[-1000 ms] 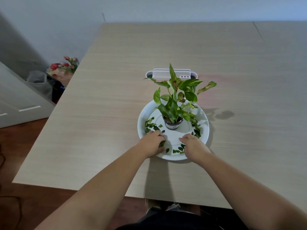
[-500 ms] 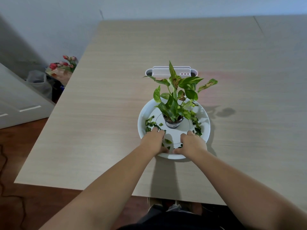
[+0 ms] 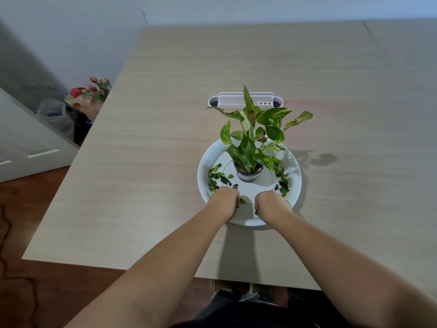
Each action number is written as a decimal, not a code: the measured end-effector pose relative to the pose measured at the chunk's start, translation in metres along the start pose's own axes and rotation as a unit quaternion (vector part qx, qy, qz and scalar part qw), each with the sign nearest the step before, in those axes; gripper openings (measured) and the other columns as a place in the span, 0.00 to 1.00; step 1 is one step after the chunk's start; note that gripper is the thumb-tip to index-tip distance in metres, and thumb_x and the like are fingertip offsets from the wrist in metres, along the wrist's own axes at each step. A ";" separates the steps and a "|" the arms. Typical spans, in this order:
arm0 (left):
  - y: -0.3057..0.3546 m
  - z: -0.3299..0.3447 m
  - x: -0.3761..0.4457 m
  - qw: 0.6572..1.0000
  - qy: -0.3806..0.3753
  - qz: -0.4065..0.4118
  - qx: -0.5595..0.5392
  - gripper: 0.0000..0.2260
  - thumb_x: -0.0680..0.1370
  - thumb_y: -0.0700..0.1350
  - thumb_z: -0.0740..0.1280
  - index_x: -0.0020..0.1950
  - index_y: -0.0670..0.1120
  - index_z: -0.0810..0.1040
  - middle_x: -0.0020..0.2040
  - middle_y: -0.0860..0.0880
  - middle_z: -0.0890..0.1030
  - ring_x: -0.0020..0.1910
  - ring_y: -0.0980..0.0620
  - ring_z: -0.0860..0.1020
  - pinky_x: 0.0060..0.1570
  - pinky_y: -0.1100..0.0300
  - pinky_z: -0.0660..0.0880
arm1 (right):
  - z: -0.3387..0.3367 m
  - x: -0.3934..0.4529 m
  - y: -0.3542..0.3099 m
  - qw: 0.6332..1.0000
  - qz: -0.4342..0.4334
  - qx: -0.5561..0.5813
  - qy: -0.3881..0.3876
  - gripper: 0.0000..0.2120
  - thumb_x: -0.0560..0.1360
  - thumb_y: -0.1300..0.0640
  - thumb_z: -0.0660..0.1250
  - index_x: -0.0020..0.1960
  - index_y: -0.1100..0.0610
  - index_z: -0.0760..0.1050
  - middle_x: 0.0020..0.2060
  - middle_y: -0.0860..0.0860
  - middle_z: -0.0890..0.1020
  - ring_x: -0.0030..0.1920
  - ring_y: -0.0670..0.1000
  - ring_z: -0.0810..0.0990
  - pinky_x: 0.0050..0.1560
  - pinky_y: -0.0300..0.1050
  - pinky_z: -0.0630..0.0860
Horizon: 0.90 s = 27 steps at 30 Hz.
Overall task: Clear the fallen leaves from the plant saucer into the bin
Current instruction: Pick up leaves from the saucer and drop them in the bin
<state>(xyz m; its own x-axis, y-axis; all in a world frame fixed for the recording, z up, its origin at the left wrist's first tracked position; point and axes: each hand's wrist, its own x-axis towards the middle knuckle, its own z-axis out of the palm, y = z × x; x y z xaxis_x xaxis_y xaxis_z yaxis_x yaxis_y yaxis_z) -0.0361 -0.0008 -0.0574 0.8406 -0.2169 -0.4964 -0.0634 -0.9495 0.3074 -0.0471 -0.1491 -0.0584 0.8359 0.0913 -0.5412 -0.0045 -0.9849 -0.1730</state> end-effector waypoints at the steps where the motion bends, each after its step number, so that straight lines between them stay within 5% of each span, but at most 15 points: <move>1: -0.001 0.000 0.000 1.000 0.005 -0.006 -0.015 0.10 0.72 0.35 0.64 0.47 0.45 0.83 0.52 0.45 0.83 0.53 0.45 0.80 0.50 0.56 0.76 | -0.001 0.000 0.001 1.000 -0.007 0.000 -0.002 0.14 0.73 0.69 0.61 0.52 0.59 0.82 0.50 0.54 0.83 0.44 0.53 0.79 0.41 0.45 0.77; 4: -0.004 -0.004 -0.003 0.996 0.027 -0.025 -0.081 0.11 0.73 0.35 0.64 0.47 0.44 0.84 0.52 0.47 0.84 0.53 0.47 0.80 0.52 0.58 0.76 | -0.002 0.002 0.006 0.999 -0.012 0.040 -0.007 0.11 0.72 0.65 0.63 0.50 0.60 0.82 0.50 0.53 0.85 0.51 0.54 0.82 0.39 0.45 0.77; 10: -0.011 -0.012 -0.009 0.959 0.063 -0.067 -0.267 0.10 0.71 0.36 0.70 0.36 0.51 0.78 0.37 0.55 0.78 0.40 0.55 0.76 0.33 0.71 0.70 | -0.014 -0.003 0.023 0.931 0.053 0.355 0.067 0.04 0.69 0.64 0.71 0.41 0.57 0.83 0.38 0.47 0.84 0.37 0.47 0.80 0.32 0.35 0.73; 16: 0.000 -0.010 -0.010 0.920 0.070 -0.066 -0.379 0.06 0.68 0.36 0.74 0.37 0.47 0.81 0.37 0.49 0.82 0.36 0.52 0.80 0.45 0.56 0.81 | -0.012 -0.017 0.040 0.781 0.123 0.601 0.117 0.05 0.66 0.65 0.75 0.38 0.58 0.82 0.36 0.52 0.84 0.37 0.51 0.80 0.48 0.46 0.81; 21: 0.036 0.003 -0.010 0.892 0.009 -0.036 -0.450 0.07 0.65 0.34 0.74 0.36 0.46 0.81 0.34 0.47 0.82 0.34 0.50 0.79 0.48 0.50 0.81 | 0.000 -0.045 0.056 0.619 0.148 0.757 0.150 0.06 0.69 0.71 0.72 0.38 0.62 0.79 0.34 0.56 0.81 0.36 0.53 0.78 0.43 0.44 0.77; 27: 0.114 0.029 -0.020 0.887 -0.067 0.037 -0.455 0.08 0.59 0.37 0.72 0.34 0.47 0.79 0.34 0.45 0.81 0.35 0.48 0.78 0.45 0.52 0.80 | 0.023 -0.111 0.101 0.455 0.154 0.850 0.215 0.09 0.73 0.73 0.65 0.39 0.63 0.76 0.26 0.51 0.83 0.26 0.44 0.81 0.30 0.33 0.77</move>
<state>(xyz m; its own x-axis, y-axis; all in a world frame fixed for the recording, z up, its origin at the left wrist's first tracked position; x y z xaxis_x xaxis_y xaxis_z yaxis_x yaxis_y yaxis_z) -0.0757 -0.1109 -0.0362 0.7764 -0.3541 -0.5214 0.3967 -0.3684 0.8408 -0.1536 -0.2552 -0.0348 0.6805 -0.4098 -0.6075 -0.2703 0.6302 -0.7279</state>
